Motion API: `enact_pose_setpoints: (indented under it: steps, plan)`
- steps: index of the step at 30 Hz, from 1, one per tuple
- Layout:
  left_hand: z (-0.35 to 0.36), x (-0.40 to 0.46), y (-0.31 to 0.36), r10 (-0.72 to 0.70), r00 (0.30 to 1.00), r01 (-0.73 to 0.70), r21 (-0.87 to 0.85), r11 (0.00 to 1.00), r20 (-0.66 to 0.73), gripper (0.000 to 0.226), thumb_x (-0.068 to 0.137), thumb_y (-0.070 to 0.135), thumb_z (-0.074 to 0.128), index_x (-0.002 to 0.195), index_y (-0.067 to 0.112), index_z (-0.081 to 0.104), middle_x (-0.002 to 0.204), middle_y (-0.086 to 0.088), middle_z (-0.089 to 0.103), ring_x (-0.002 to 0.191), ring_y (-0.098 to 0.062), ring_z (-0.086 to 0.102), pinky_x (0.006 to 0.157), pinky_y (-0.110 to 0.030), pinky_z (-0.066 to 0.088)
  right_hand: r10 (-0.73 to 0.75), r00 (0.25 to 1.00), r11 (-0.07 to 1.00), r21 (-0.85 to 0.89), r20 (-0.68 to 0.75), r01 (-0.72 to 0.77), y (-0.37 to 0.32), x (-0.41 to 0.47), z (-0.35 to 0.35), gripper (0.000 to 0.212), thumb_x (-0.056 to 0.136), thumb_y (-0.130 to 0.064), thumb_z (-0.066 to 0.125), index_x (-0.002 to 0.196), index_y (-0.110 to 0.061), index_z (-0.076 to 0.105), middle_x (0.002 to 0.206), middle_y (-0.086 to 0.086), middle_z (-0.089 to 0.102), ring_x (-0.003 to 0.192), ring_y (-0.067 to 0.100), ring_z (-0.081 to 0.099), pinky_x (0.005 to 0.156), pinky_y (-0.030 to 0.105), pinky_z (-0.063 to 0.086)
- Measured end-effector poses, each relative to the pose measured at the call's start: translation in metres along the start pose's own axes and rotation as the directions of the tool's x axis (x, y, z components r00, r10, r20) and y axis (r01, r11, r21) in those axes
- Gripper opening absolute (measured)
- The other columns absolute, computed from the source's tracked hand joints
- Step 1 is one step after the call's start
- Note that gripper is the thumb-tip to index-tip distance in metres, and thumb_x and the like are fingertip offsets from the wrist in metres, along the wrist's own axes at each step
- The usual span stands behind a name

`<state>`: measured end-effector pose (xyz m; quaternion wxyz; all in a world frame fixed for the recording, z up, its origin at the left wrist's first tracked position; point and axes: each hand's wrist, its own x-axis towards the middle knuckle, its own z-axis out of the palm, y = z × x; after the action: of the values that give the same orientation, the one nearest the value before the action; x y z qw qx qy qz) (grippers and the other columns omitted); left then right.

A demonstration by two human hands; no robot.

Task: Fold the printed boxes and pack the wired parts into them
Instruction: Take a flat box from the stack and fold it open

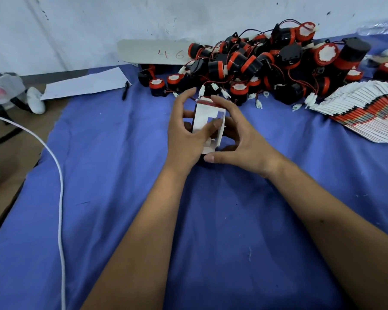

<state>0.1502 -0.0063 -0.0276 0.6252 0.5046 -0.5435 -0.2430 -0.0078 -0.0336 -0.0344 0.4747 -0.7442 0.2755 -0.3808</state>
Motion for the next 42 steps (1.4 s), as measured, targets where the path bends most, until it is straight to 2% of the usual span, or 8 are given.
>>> enact_pose_setpoints:
  steps: [4,13,21,24,28,31,36,42]
  plan:
    - [-0.001,0.002,-0.004,0.032,0.995,-0.036,0.031,0.999,0.098,0.047,0.086,0.013,0.083,0.128,0.018,0.063,0.120,0.000,0.069,0.104,-0.018,0.064,0.088,-0.051,0.058,-0.055,0.991,0.998,-0.048,-0.119,0.049,0.000,-0.001,0.001,0.095,0.077,-0.019,0.089,0.153,-0.032,0.033,0.112,0.000,0.071,0.108,0.023,0.068,0.092,0.044,0.058]
    - [0.007,-0.003,0.006,-0.097,0.973,0.130,-0.155,0.979,0.208,0.027,0.098,0.045,0.060,0.122,0.034,0.061,0.092,0.001,0.056,0.066,-0.016,0.054,0.046,-0.025,0.041,-0.095,0.895,0.974,-0.226,-0.436,-0.007,0.002,0.003,-0.001,0.057,0.098,-0.028,0.065,0.149,-0.033,0.039,0.101,-0.013,0.071,0.088,0.003,0.069,0.073,0.030,0.059]
    - [0.011,-0.004,0.007,-0.020,0.999,0.018,-0.060,0.998,-0.031,0.009,0.098,0.035,0.067,0.102,0.028,0.062,0.099,-0.004,0.062,0.093,-0.044,0.065,0.077,-0.065,0.055,-0.212,0.930,0.958,-0.251,-0.301,0.137,-0.001,0.002,0.004,0.054,0.099,-0.020,0.063,0.150,-0.028,0.045,0.115,-0.030,0.066,0.105,-0.001,0.066,0.080,0.014,0.054]
    - [0.013,-0.004,0.004,0.061,0.998,-0.060,0.028,0.998,-0.034,0.006,0.101,0.031,0.064,0.106,0.032,0.061,0.102,0.003,0.062,0.101,-0.036,0.063,0.084,-0.057,0.055,-0.223,0.920,0.961,-0.231,-0.323,0.153,-0.003,0.002,0.003,0.054,0.099,-0.018,0.064,0.149,-0.027,0.046,0.128,-0.026,0.063,0.117,0.003,0.064,0.083,0.017,0.056]
    - [0.019,-0.004,-0.007,0.042,0.999,-0.039,0.129,0.991,-0.019,0.026,0.108,0.032,0.052,0.130,0.022,0.061,0.125,-0.012,0.057,0.115,0.007,0.046,0.093,-0.014,0.046,-0.239,0.926,0.956,-0.239,-0.292,0.171,-0.004,0.002,0.006,0.054,0.097,-0.011,0.063,0.146,-0.029,0.049,0.131,-0.031,0.058,0.104,-0.001,0.065,0.079,0.013,0.054]
    - [0.028,-0.007,-0.005,-0.028,0.999,0.029,0.023,0.999,-0.031,0.032,0.110,0.034,0.042,0.136,0.019,0.054,0.130,-0.010,0.058,0.125,-0.013,0.056,0.099,-0.035,0.054,-0.296,0.902,0.932,-0.304,-0.316,0.199,-0.004,0.003,0.007,0.053,0.097,-0.013,0.064,0.147,-0.022,0.048,0.137,-0.023,0.057,0.110,-0.003,0.063,0.081,0.013,0.053]
    - [0.036,-0.013,0.002,-0.091,0.987,0.067,-0.168,0.984,-0.134,0.024,0.111,0.039,0.033,0.122,0.027,0.050,0.103,0.017,0.069,0.092,-0.001,0.068,0.076,-0.025,0.057,-0.415,0.857,0.859,-0.443,-0.307,0.257,-0.005,0.007,0.012,0.046,0.102,-0.020,0.058,0.148,-0.019,0.047,0.153,-0.004,0.048,0.142,0.008,0.045,0.101,0.034,0.054]
    - [0.033,-0.012,0.003,-0.011,0.964,0.022,0.038,0.999,-0.266,0.017,0.112,0.035,0.038,0.114,0.025,0.052,0.085,0.027,0.064,0.077,0.001,0.065,0.062,-0.023,0.053,-0.401,0.866,0.828,-0.523,-0.298,0.203,-0.008,0.005,0.016,0.051,0.099,-0.030,0.064,0.145,-0.027,0.044,0.152,0.000,0.049,0.133,0.016,0.054,0.094,0.042,0.057]
